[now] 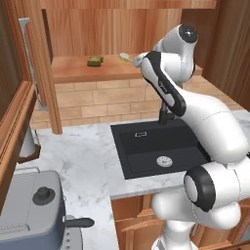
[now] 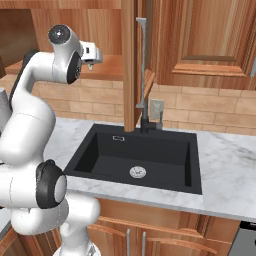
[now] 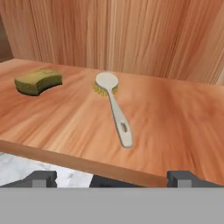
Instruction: Locate and retrieve the sponge and dish brush from the cabinet. Place them next to the sink.
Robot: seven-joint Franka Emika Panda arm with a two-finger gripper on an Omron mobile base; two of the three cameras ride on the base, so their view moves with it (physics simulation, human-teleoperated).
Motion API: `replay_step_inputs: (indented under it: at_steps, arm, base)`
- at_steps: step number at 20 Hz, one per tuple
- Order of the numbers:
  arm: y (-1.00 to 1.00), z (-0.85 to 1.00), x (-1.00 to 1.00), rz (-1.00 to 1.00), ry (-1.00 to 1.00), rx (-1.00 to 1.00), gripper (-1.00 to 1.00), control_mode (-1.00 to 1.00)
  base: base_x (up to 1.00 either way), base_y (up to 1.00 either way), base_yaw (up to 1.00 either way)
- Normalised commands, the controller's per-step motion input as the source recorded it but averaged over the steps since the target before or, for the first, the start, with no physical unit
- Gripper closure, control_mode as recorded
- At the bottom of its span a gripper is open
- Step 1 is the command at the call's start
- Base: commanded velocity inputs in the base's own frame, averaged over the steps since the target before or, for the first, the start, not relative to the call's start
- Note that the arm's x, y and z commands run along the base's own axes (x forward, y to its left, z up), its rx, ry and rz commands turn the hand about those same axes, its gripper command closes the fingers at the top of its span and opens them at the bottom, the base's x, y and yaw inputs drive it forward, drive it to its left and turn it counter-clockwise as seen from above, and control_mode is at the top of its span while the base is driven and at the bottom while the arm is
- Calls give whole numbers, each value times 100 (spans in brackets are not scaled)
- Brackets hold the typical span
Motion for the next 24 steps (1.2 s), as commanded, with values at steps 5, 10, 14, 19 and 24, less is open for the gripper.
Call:
replay_step_inputs:
  at_steps: [5,10,14,19,24]
  arm:
    - [12,-12,41,0,-3,0,-100,-100]
    - [12,-15,38,0,-6,0,-100,-100]
    - [10,-4,38,0,0,0,-100,-100]
    - [3,0,46,0,3,0,-100,-100]
    - [0,0,45,0,9,0,-100,-100]
  base:
    - [0,0,0]
    - [0,0,0]
    - [0,0,0]
    - [0,0,0]
    - [0,0,0]
